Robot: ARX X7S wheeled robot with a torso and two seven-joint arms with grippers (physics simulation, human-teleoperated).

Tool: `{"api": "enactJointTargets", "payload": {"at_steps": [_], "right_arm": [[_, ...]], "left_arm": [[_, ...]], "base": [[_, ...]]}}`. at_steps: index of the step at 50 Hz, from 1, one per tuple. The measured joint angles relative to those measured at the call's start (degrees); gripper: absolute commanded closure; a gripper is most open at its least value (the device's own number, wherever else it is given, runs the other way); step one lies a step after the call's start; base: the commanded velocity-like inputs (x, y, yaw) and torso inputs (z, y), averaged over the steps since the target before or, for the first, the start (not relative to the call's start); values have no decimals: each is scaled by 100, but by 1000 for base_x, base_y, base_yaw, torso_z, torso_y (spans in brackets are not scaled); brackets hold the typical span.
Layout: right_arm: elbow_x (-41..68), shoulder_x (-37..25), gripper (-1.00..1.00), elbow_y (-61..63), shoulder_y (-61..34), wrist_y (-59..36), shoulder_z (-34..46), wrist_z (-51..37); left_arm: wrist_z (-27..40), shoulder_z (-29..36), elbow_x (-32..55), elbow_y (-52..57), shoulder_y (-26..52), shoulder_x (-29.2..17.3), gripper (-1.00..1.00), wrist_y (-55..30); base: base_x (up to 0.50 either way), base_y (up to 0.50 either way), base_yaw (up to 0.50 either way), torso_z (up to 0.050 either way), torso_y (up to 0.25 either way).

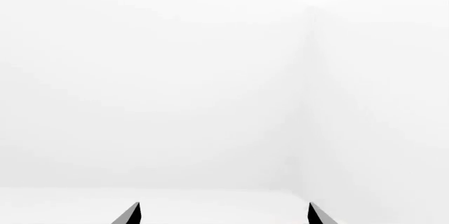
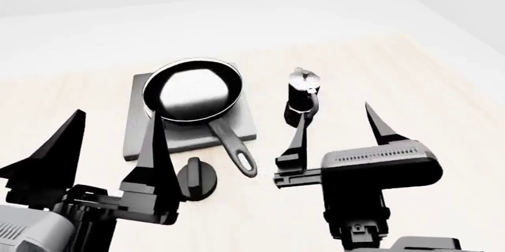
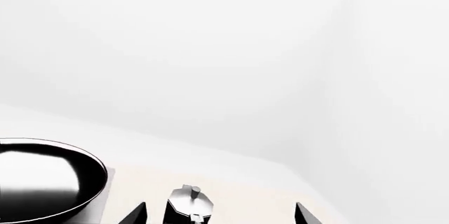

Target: Put the frying pan on the stove.

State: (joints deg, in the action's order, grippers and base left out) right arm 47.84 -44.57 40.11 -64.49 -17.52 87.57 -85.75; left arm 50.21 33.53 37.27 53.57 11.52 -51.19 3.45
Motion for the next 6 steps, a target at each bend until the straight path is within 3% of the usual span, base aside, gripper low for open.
{"api": "enactJointTargets", "payload": {"at_steps": [6], "right_arm": [[14, -436, -100, 322, 127, -32, -260, -174]], "left_arm": [[122, -346, 182, -124, -177, -291, -100, 341]], "base": [[0, 0, 0, 0, 0]]}}
